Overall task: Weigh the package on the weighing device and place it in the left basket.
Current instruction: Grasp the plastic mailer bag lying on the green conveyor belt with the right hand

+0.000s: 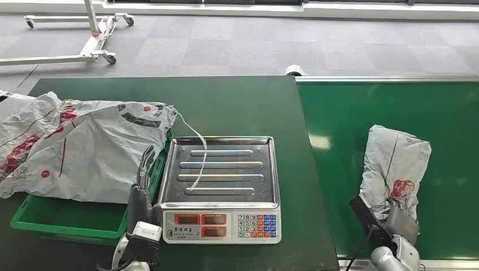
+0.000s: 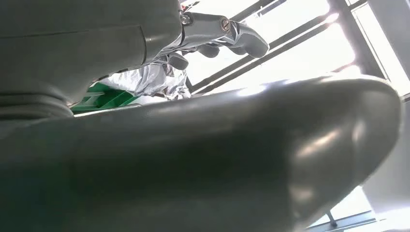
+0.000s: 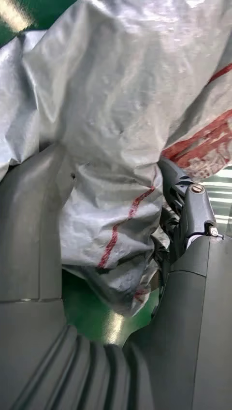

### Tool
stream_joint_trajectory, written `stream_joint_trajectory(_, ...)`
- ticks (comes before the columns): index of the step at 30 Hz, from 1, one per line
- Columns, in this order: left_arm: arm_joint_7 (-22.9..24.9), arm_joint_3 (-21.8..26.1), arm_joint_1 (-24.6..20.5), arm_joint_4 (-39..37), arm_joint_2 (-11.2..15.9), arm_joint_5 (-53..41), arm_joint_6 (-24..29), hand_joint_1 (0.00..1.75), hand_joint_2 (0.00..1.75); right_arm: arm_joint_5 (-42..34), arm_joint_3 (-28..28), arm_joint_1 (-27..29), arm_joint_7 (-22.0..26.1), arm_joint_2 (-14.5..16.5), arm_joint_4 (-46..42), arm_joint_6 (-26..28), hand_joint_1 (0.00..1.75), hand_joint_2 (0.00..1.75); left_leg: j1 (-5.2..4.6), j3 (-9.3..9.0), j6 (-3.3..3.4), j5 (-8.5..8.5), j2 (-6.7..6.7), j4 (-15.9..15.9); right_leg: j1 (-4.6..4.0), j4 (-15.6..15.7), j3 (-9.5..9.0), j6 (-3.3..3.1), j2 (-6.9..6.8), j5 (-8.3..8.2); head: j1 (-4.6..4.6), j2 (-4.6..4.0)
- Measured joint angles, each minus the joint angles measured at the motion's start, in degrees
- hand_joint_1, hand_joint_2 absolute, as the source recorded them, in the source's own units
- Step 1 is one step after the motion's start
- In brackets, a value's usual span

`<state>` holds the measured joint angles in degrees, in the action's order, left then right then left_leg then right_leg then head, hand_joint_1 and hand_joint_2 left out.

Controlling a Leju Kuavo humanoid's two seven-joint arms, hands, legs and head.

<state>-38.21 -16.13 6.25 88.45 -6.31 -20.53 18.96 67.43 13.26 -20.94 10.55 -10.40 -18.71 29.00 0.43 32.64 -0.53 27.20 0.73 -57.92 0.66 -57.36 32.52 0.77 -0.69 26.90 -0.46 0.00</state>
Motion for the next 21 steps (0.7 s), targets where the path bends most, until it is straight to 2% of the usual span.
stream_joint_trajectory(2, -0.03, -0.10, 0.00, 0.26, 0.02, 0.02, 0.01, 0.00, 0.00, -0.09, 0.04, -0.13, 1.22, 0.01, -0.01, 0.47, 1.75, 1.75, 0.00, -0.02, 0.00, 0.00, 0.00, 0.00, 0.00, 0.00, -0.03, 0.00, 0.00, 0.00, 0.00, 0.00)
stream_joint_trajectory(5, -0.12, -0.29, 0.00, 0.86, 0.05, 0.30, 0.01, 0.00, 0.00, -0.77, 0.15, -0.65, 5.49, 0.23, -0.05, 2.60, 1.75, 1.75, 0.00, -0.04, 0.00, 0.00, -0.01, 0.00, 0.00, -0.01, -0.09, -0.01, -0.01, -0.03, 0.00, 0.00)
stream_joint_trajectory(8, -0.14, -0.31, -0.16, 1.31, 0.04, 0.96, -0.22, 0.00, 0.00, -3.12, 0.20, -1.34, 12.77, 1.25, -0.99, 5.75, 1.75, 1.75, -0.01, 0.28, -0.02, -0.02, 0.04, 0.01, 0.01, -0.05, -0.06, 0.00, 0.00, -0.07, 0.00, 0.00)
stream_joint_trajectory(11, -0.19, -0.31, -0.62, 1.59, -0.01, 1.43, -0.77, 0.00, 0.00, -7.78, -0.47, -1.91, 18.91, 3.18, -7.28, 6.87, 1.75, 1.75, -0.02, 0.30, -0.02, -0.10, 0.05, 0.01, 0.06, -0.13, 0.14, 0.02, 0.01, -0.10, -0.02, 0.00)
stream_joint_trajectory(15, -0.69, -0.28, -0.74, 1.77, -0.10, 2.29, -0.96, 0.00, 0.00, -12.85, -5.91, 0.59, 15.60, 4.15, -26.29, 5.75, 1.75, 1.75, -0.03, 0.30, 0.03, -0.31, -0.36, 0.00, 0.14, -0.17, 0.25, 0.06, -0.37, -0.13, -0.01, 0.00)
stream_joint_trajectory(21, -1.34, -0.21, -0.65, 2.13, -0.10, 3.46, -0.96, 0.00, 0.00, -14.94, -14.45, 5.05, 13.24, 4.15, -53.83, 5.32, 1.75, 1.75, -0.04, 0.40, 0.00, -0.22, -0.26, 0.01, 0.16, -0.17, 0.42, 0.07, -0.19, -0.11, -0.01, 0.00)
